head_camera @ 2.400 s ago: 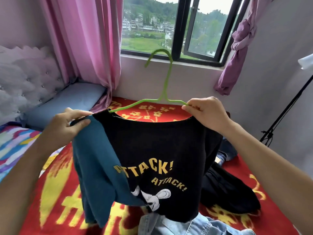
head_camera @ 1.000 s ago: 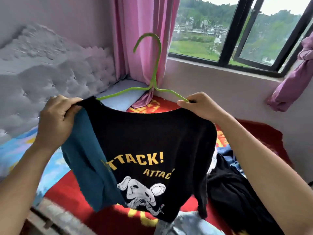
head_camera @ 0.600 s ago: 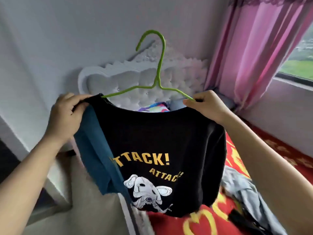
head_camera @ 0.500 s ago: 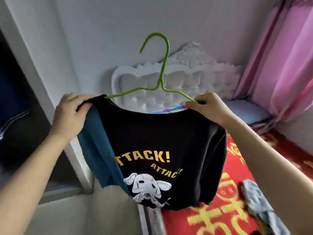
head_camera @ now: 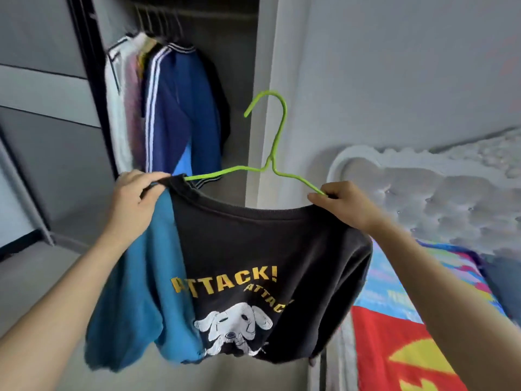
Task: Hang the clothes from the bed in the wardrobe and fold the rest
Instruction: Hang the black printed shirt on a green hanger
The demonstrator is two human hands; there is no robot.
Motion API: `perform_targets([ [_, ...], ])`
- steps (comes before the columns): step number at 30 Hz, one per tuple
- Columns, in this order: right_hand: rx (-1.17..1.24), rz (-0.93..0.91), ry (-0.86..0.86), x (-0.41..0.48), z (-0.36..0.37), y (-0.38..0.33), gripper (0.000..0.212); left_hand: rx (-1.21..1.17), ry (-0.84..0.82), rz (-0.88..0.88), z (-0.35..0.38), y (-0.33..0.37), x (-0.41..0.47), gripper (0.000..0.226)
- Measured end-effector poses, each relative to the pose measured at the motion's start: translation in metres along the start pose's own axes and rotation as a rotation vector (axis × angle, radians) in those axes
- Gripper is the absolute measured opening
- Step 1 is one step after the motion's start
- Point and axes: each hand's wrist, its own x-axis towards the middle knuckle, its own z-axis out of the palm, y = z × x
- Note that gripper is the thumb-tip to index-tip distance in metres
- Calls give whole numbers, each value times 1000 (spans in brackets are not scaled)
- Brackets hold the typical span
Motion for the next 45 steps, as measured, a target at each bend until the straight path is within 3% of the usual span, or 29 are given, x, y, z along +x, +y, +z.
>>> perform_targets([
  [12, -45, -103, -70, 136, 118, -104, 30, 44, -23, -60, -62, -150, 78, 28],
  [20, 13, -70, -215, 189, 173, -119, 31, -242, -244, -271, -71, -221, 108, 25],
  [28, 16, -110, -236, 255, 215, -104, 27, -305, -105, -394, -20, -272, 138, 18],
  [33, 234, -150, -194, 325, 229, -93, 14, -396, -68, -462, 39, -312, 194, 13],
  [37, 305, -134, -234, 380, 230, -82, 9, -406, -115, -457, 85, -334, 241, 27],
  [40, 186, -222, -238, 413, 232, -71, 29, -372, -167, -433, 112, -352, 272, 27],
  [45, 212, -255, -64, 443, 242, -57, 25, -262, -303, -333, 157, -380, 314, 21],
])
